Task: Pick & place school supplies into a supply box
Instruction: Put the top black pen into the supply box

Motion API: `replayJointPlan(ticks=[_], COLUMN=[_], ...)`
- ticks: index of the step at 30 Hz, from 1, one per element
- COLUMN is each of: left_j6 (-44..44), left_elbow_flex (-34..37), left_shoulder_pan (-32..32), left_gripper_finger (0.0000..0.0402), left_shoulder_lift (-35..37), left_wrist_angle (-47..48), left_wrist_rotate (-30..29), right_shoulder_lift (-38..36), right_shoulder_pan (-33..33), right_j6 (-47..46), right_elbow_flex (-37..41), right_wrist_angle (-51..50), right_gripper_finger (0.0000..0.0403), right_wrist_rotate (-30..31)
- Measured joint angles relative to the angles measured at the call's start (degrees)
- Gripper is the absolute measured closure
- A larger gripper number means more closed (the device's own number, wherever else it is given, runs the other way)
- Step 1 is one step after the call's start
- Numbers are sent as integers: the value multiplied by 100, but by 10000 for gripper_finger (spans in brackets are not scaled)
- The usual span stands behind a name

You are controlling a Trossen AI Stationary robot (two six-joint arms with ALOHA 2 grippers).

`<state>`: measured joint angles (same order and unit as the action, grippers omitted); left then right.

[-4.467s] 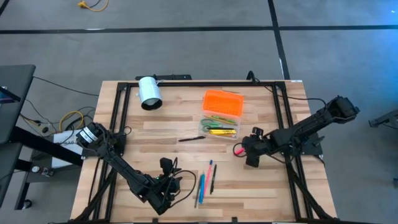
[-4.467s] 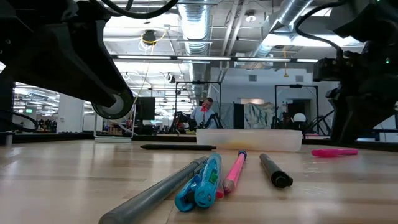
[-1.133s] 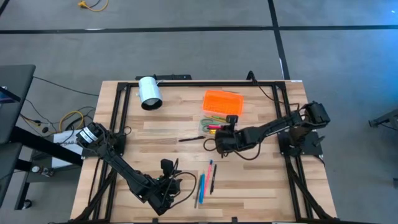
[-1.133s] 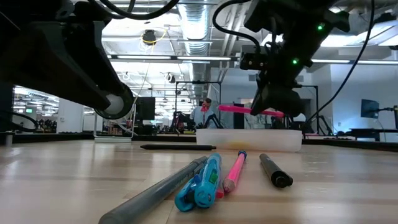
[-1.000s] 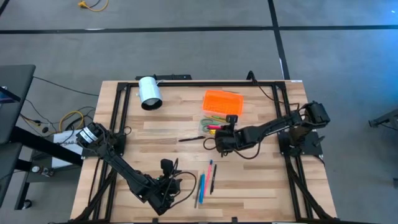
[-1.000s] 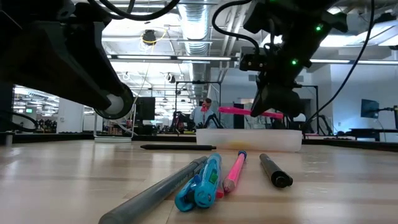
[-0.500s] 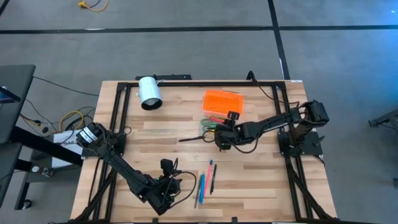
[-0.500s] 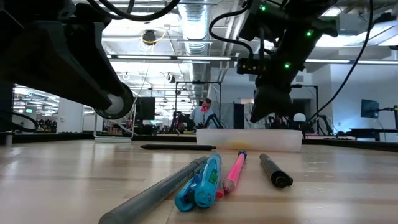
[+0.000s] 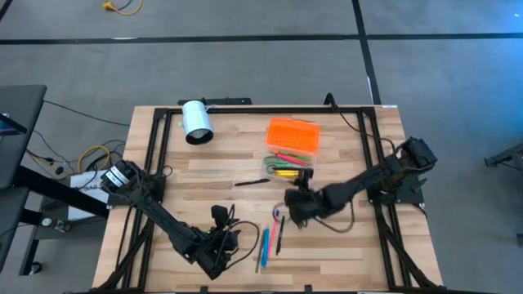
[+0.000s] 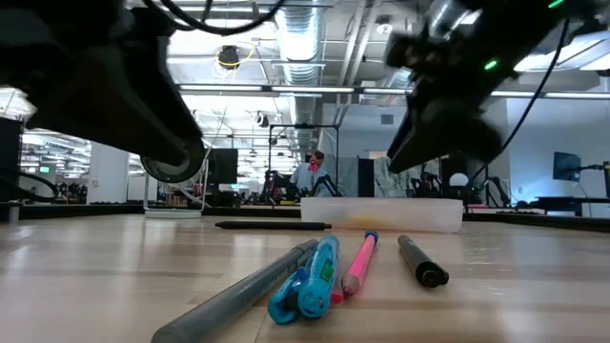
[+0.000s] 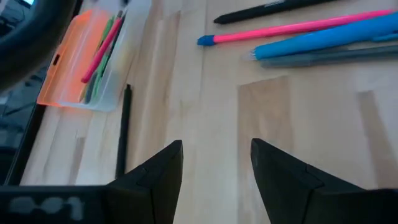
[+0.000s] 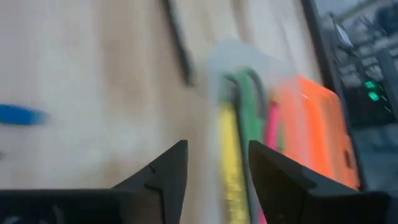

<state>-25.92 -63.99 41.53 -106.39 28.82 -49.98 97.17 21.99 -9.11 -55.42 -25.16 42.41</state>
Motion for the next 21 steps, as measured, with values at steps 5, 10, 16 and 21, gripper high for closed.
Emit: replayJointPlan(ticks=[5, 10, 16, 21], left_j6=[256, 728, 1478, 2201], left_elbow_flex=[0, 0, 0, 0], left_shoulder_pan=[-493, -1214, -2095, -2765], left_gripper_finger=[221, 221, 221, 221], left_shoulder_lift=[0, 0, 0, 0], left_wrist_angle=[0, 0, -180, -708], left_wrist_rotate=[221, 707, 1475, 2179], right_shoulder_lift=[0, 0, 2, 66], right_shoulder_pan=[876, 1676, 2330, 2712], right_j6=[-148, -181, -809, -1339], right_elbow_flex=[0, 0, 0, 74], right_wrist_angle=[350, 719, 813, 907], right_gripper_finger=[265, 279, 284, 285], right_wrist_rotate=[41, 282, 295, 314])
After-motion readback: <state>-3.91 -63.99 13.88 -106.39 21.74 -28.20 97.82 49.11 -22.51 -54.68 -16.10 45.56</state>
